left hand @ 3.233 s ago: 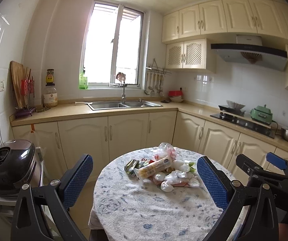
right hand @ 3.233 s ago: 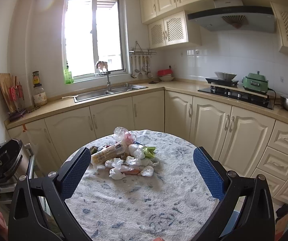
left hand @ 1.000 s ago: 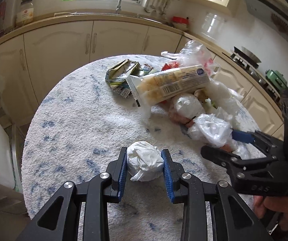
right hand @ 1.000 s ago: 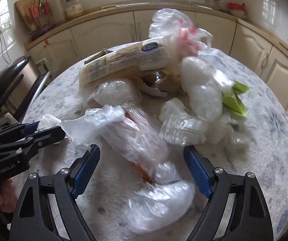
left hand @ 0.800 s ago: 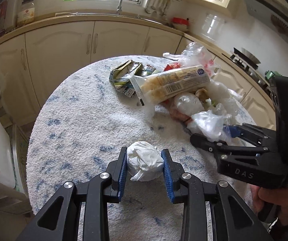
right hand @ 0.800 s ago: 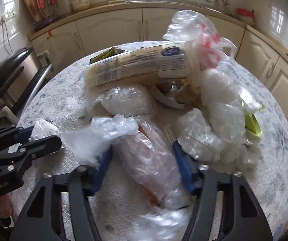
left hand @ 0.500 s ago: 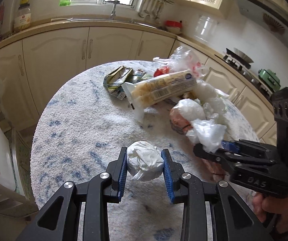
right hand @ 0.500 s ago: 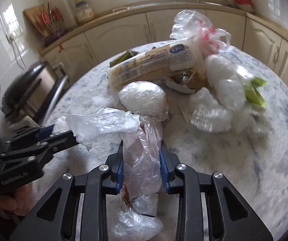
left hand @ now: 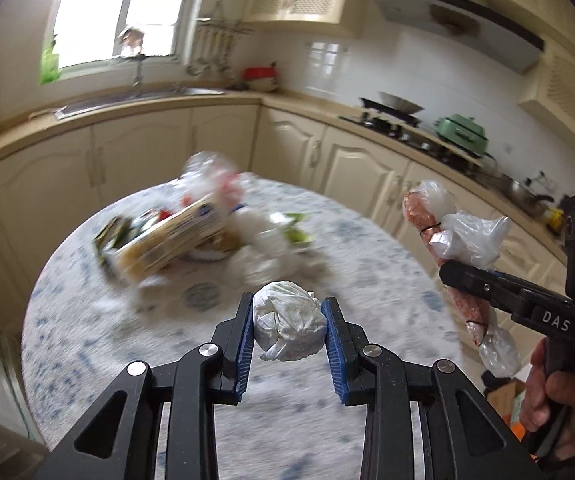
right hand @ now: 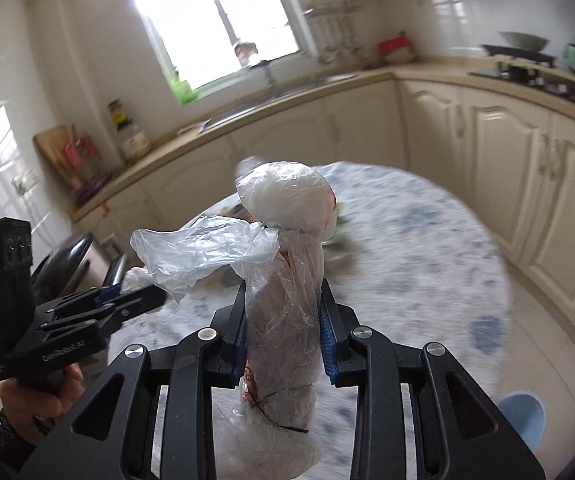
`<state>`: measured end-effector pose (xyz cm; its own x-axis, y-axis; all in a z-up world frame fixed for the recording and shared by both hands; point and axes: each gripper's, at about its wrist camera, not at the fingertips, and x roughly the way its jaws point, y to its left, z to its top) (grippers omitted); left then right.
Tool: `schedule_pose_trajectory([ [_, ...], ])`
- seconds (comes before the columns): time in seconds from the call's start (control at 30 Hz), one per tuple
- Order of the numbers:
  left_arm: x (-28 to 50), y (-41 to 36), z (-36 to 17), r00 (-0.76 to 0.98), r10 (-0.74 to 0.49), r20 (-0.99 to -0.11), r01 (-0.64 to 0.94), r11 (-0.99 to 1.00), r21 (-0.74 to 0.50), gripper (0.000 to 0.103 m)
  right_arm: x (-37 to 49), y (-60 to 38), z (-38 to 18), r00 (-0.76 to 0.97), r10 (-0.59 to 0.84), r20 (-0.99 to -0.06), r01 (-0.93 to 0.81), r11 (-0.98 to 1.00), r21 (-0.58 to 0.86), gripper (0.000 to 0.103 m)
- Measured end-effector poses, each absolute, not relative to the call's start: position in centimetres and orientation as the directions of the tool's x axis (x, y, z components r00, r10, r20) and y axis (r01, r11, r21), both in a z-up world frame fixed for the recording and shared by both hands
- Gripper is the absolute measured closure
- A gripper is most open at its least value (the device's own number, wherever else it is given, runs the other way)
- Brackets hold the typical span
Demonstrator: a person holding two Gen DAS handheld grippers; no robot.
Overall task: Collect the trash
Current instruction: 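Carry both held bags over the light-blue bin on the floor, then open the left tool while the right tool opens, dropping both bags into the bin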
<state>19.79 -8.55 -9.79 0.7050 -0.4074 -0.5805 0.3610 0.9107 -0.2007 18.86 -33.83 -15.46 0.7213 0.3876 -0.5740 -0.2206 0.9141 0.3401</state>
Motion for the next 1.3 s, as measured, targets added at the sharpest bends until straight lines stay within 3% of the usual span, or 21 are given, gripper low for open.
schedule_pose_trajectory([
  [0.23, 19.1, -19.3, -8.3, 0.622, -0.526, -0.580, 0.555, 0.819, -0.148, 0.075, 13.8, -46.7, -16.0, 0.794, 0.177, -0.582, 0.057, 0.931, 0.361, 0.074],
  [0.53, 21.1, -35.6, -11.5, 0.402, -0.627, -0.668, 0.734, 0.656, -0.174, 0.074, 8.6, -60.9, -21.8, 0.745, -0.018, -0.667, 0.377, 0.836, 0.399, 0.074],
  [0.87, 26.3, -51.1, -22.7, 0.166, -0.505, -0.847, 0.793, 0.579, -0.189, 0.074, 7.5, -68.9, -33.2, 0.643, -0.014, -0.766, 0.545, 0.712, 0.443, 0.074],
  [1.17, 30.3, -61.2, -30.0, 0.077, -0.391, -0.917, 0.807, 0.565, -0.173, 0.071, 7.7, -73.3, -38.8, 0.609, 0.004, -0.793, 0.608, 0.640, 0.470, 0.073],
  [1.23, 30.9, -63.1, -31.6, 0.076, -0.356, -0.931, 0.807, 0.570, -0.152, 0.062, 7.8, -74.0, -39.7, 0.598, 0.005, -0.802, 0.623, 0.627, 0.468, 0.070],
  [1.3, 31.5, -64.7, -32.7, 0.085, -0.322, -0.943, 0.796, 0.591, -0.130, 0.036, 7.9, -74.5, -40.5, 0.584, 0.007, -0.811, 0.637, 0.615, 0.464, 0.067],
])
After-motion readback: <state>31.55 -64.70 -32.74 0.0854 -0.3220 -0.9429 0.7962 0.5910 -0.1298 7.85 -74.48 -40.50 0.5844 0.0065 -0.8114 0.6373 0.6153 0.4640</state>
